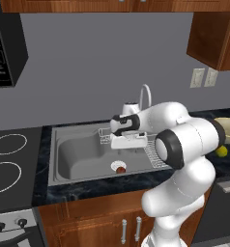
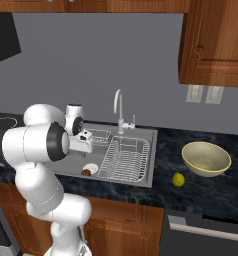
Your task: Remove the apple and pear from the sink. Then move the bowl and cup from the counter to the sink for washing.
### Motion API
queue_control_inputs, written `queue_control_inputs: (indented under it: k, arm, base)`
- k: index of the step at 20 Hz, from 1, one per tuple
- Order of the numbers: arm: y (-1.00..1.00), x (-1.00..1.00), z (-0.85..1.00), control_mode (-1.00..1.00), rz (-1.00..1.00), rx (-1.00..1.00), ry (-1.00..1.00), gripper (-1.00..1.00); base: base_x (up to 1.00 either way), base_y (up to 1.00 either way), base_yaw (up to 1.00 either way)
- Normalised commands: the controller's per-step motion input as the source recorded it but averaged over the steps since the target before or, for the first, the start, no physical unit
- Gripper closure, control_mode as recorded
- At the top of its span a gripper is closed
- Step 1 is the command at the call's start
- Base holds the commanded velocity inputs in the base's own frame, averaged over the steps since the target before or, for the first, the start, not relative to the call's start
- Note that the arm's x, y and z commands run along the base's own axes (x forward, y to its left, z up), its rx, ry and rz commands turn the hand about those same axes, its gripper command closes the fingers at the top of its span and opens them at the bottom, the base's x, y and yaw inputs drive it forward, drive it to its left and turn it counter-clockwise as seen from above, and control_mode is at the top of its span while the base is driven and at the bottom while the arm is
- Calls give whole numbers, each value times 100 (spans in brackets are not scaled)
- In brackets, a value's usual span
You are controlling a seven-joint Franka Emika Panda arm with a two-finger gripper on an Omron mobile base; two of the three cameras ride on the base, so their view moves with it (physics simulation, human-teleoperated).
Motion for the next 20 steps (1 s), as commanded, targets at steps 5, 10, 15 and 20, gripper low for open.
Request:
queue_control_inputs:
  k: [5, 10, 15, 20]
  arm:
    - [0, 0, -17, -100, 0, 0, 0, -100]
    - [-1, 6, -15, -100, 0, 0, 0, -100]
    - [-1, 1, -13, -100, 0, 0, 0, -100]
    - [-2, 1, -13, -100, 0, 0, 0, -100]
  base:
    - [0, 0, 0]
    - [0, 0, 0]
    - [0, 0, 0]
    - [0, 0, 0]
